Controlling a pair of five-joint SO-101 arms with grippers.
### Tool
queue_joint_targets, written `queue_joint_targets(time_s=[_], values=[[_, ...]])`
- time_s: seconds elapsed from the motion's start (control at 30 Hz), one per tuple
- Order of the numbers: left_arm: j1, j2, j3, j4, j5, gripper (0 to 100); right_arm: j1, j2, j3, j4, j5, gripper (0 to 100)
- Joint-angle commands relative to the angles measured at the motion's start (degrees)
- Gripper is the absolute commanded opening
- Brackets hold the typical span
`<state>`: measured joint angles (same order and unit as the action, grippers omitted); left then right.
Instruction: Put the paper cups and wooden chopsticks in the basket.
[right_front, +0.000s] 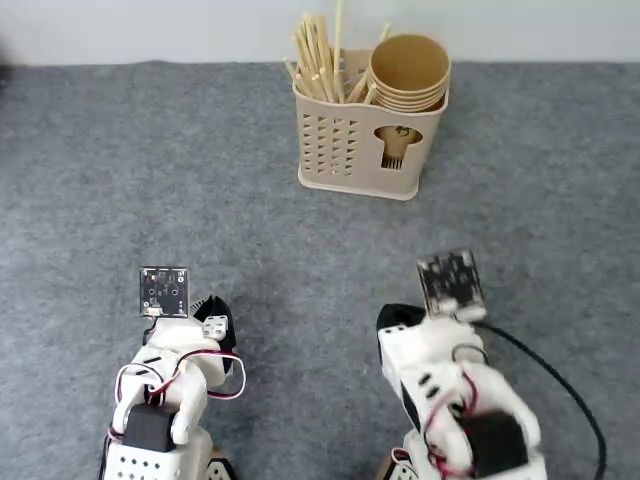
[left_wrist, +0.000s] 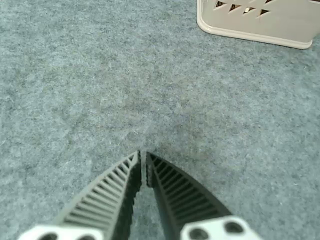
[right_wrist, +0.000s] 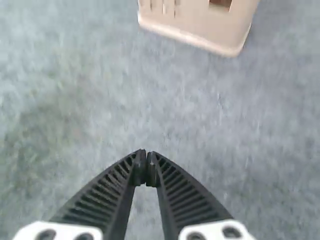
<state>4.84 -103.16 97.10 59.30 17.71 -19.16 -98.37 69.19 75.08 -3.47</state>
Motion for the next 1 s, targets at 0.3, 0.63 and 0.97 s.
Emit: queue_joint_targets(time_s=[0.3,0.63,0.97], values=[[-0.4,-0.9,-0.6,0.2,-0.7,2,8.6,-4.4,20.8,-15.5,-0.7,0.9],[-5.2,-0.9,-0.6,0.1,-0.8,2,8.7,-4.3,27.3,-19.4,-0.7,0.9],[-5.5,-0.6,-0.6,0.6,-8.4,2,8.7,-4.3,27.3,-5.8,-0.4,1.0]])
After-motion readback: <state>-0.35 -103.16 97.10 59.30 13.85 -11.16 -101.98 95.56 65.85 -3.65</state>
